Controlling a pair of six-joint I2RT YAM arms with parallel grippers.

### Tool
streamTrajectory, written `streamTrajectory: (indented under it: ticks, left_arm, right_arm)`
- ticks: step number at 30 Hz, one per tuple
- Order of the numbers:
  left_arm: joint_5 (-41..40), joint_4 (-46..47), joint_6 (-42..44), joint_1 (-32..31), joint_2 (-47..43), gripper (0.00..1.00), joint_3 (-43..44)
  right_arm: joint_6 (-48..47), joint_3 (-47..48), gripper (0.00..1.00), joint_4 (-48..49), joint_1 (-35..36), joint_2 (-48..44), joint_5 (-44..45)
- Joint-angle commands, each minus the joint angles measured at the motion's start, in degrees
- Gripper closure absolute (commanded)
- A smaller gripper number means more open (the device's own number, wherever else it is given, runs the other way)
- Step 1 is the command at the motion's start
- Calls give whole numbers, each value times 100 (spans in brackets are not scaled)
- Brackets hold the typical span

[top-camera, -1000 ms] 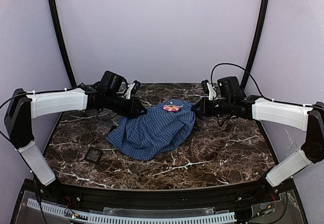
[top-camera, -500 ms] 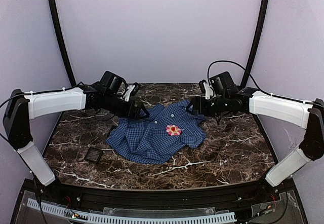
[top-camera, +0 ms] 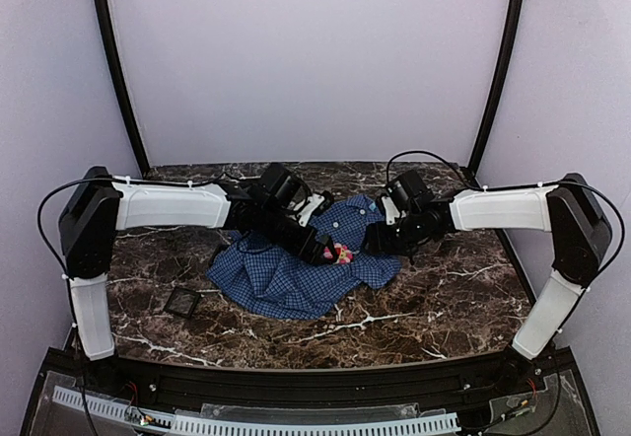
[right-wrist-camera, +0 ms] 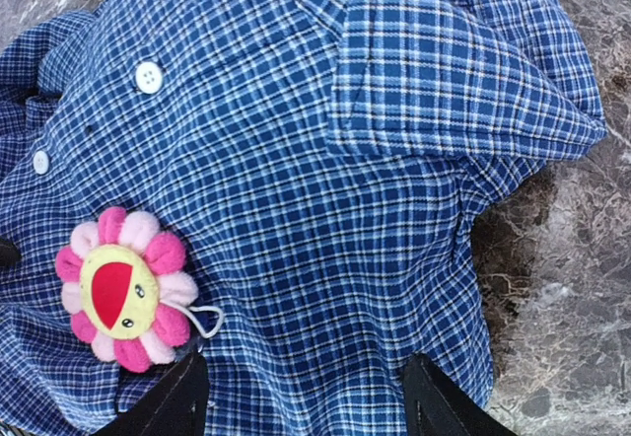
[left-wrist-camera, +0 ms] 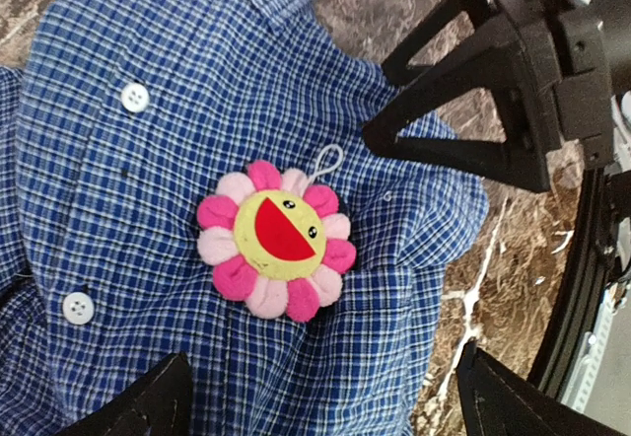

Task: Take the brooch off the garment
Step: Pick up the brooch from the crumpled clothing.

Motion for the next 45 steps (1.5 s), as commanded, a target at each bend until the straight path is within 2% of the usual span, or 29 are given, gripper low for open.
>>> streamTrajectory:
  ticks: [1, 5, 8, 11, 14, 20, 27, 37, 42, 45]
  left_arm:
    - [-465, -209, 395, -150, 209, 5, 232]
    - [-765, 28, 365, -202, 358, 5, 228]
    - [-956, 65, 434, -250, 470, 5, 241]
    - [-1230, 152, 509, -342, 487, 5, 229]
    - [-1399, 378, 540, -387, 524, 4, 258]
    - [-1573, 720, 538, -510, 697, 4, 511]
    - [-1667, 616, 562, -542, 1107, 4, 866]
    - [-1767, 455, 821, -616, 1306, 3, 918]
    - [-2384, 368, 743, -639, 1315, 2, 951]
    - [-3182, 252, 659, -638, 1315, 3, 1004]
  right_arm:
    - [-35, -144, 35, 316, 62, 277, 157]
    - [18, -185, 37, 433, 181, 535, 183]
    - [113, -274, 46, 476, 225, 603, 224]
    - [194, -392, 59, 567, 232, 550, 226]
    - [234, -483, 76, 613, 233, 480, 219]
    - [323, -657, 100, 769, 241, 286, 57]
    - [430, -1055, 100, 1292, 242, -280, -248]
    - [487, -1147, 100, 1408, 242, -531, -294]
    - [452, -1270, 100, 1541, 242, -739, -378]
    - [451, -1341, 100, 1547, 243, -833, -365]
